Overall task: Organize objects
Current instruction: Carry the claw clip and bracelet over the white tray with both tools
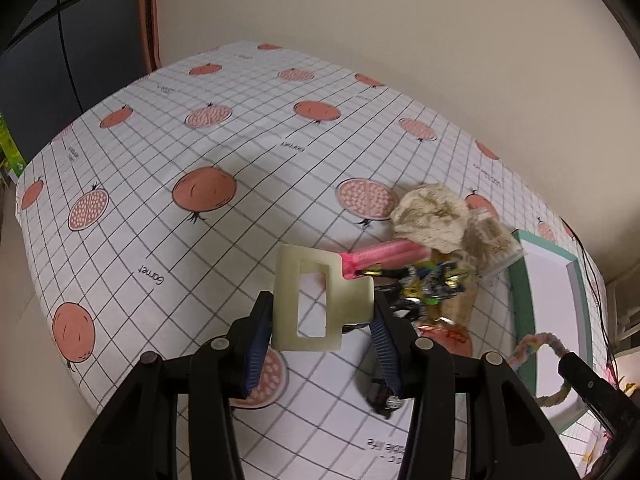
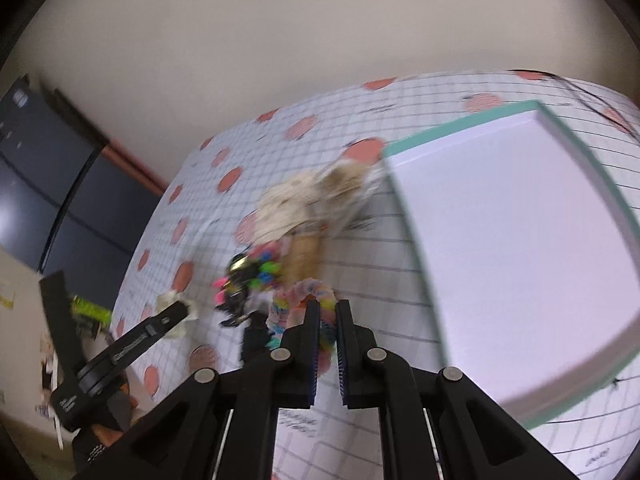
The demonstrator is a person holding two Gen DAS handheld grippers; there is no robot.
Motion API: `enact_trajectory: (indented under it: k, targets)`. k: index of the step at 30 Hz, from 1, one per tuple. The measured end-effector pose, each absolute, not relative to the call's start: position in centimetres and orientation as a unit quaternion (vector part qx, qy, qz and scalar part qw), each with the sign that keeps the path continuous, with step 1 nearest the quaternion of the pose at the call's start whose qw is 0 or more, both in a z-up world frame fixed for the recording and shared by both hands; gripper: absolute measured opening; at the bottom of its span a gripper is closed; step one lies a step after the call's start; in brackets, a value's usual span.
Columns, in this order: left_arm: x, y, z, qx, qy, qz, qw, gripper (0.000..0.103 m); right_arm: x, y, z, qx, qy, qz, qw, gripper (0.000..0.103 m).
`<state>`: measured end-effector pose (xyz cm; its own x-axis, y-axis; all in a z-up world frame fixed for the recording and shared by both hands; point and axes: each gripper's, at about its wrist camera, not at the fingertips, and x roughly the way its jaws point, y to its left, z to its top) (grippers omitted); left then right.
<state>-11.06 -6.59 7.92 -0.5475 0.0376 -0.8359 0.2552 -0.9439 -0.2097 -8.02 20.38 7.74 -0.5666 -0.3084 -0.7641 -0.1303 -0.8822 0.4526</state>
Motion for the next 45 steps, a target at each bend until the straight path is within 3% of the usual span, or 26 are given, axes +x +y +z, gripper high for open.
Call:
enact_trajectory:
  k: [10,28,45]
  targets:
    - [-11.1,-0.5,9.3,0.453,0.126,-0.883,0.013,0.049,-6.0,28.0,7.5,0.426,-0.311,-0.850,-0.007,0.008]
    - [-12.1,11.4,8.7,0.471,0.111,-0.868,-0.111,0.049,-3.0,36.7,6.4,0.423,-0.299,-0.850,-0.097,0.008]
    - [-17.9,17.1,7.9,0.468,0.052,-0.871,-0.139,0.050,-7.9,39.4,6.1,0.403,-0.280,-0.865,-0.104,0.008]
